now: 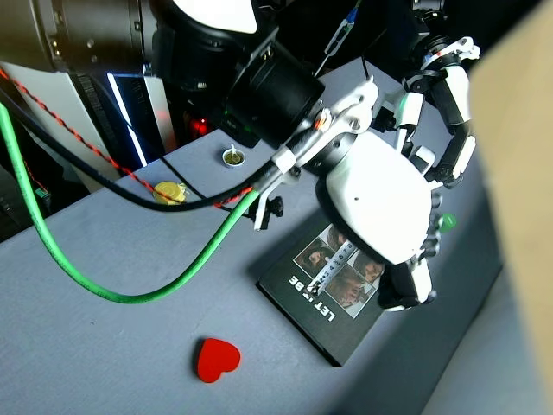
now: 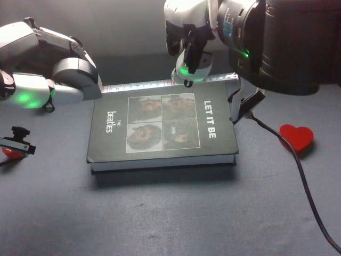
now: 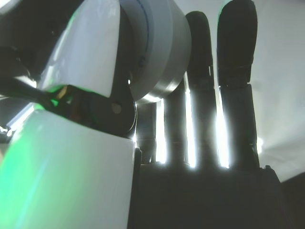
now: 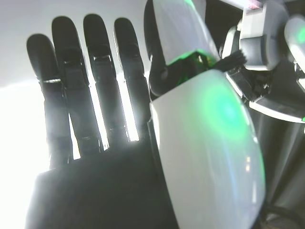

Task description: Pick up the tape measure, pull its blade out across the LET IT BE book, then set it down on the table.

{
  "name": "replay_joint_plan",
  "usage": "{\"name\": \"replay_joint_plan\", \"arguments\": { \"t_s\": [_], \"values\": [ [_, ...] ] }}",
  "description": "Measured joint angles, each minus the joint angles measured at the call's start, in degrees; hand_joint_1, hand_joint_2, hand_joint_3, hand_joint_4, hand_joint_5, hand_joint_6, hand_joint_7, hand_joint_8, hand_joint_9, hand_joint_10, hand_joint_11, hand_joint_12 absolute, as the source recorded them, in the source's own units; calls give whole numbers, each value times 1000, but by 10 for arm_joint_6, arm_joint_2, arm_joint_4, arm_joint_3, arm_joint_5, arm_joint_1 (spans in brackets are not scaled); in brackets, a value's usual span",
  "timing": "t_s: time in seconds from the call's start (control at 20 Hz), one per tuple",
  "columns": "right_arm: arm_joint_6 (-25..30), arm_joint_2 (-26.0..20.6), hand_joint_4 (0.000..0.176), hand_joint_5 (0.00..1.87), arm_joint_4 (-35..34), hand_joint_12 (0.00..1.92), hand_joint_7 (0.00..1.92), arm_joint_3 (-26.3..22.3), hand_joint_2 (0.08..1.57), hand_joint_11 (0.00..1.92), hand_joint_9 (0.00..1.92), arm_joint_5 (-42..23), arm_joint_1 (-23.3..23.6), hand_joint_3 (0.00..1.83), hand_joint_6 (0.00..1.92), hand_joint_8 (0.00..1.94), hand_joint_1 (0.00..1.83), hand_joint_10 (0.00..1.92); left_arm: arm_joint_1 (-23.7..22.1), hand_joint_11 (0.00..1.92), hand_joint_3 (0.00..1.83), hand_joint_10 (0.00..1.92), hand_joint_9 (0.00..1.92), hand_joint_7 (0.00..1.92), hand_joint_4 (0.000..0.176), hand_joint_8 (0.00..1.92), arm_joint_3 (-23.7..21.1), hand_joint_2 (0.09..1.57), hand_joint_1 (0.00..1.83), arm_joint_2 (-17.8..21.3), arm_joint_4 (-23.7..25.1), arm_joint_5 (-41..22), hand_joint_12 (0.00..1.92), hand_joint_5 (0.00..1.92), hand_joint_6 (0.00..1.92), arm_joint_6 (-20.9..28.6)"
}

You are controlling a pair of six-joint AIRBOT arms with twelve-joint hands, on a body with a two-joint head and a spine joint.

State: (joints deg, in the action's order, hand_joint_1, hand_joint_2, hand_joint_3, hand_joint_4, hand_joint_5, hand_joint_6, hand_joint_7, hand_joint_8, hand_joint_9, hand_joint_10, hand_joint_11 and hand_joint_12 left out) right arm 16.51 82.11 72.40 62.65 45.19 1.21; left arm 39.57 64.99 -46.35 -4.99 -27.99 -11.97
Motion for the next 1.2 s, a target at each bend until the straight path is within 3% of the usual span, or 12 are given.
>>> {"name": "replay_joint_plan", "arguments": {
  "t_s": [0.7, 0.75, 0.85, 0.9, 0.95, 1.2],
  "values": [
    [0, 3, 0, 813, -10, 965, 890, 3, 1077, 504, 877, -2, -19, 0, 9, 5, 987, 14, 5, 930, 0, 1342, 914, 841, 0, 1224, 3, 1158, 1368, -6, 14, -9, 1158, 827, 941, 7],
    [-1, 3, 0, 814, -12, 964, 891, 4, 1076, 504, 881, -2, -22, 0, 9, 5, 987, 15, 5, 868, 0, 1257, 898, 833, 0, 1184, 3, 1142, 1465, -6, 14, -9, 1480, 830, 866, 7],
    [-1, 3, 0, 811, -14, 964, 892, 5, 1076, 509, 882, -2, -23, 0, 7, 5, 988, 15, 5, 866, 0, 1239, 889, 828, 0, 1179, 3, 1138, 1488, -6, 15, -9, 1550, 831, 849, 8],
    [-2, 3, 0, 809, -12, 963, 898, 5, 1076, 507, 884, -2, -23, 0, 6, 7, 988, 15, 5, 910, 1, 1314, 915, 829, 0, 1224, 3, 1153, 1392, -6, 15, -10, 1300, 830, 923, 8],
    [-2, 3, 0, 808, -10, 960, 897, 5, 1076, 504, 884, -2, -23, 0, 5, 6, 988, 14, 5, 953, 0, 1324, 926, 829, 0, 1232, 3, 1156, 1373, -6, 15, -11, 1192, 831, 935, 8],
    [-10, 4, 0, 813, -24, 961, 905, 5, 1076, 518, 890, -4, -23, 0, 5, 7, 988, 15, 5, 948, 0, 1345, 911, 840, 0, 1233, 3, 1159, 1368, -6, 15, -12, 1156, 824, 937, 10]
  ]
}}
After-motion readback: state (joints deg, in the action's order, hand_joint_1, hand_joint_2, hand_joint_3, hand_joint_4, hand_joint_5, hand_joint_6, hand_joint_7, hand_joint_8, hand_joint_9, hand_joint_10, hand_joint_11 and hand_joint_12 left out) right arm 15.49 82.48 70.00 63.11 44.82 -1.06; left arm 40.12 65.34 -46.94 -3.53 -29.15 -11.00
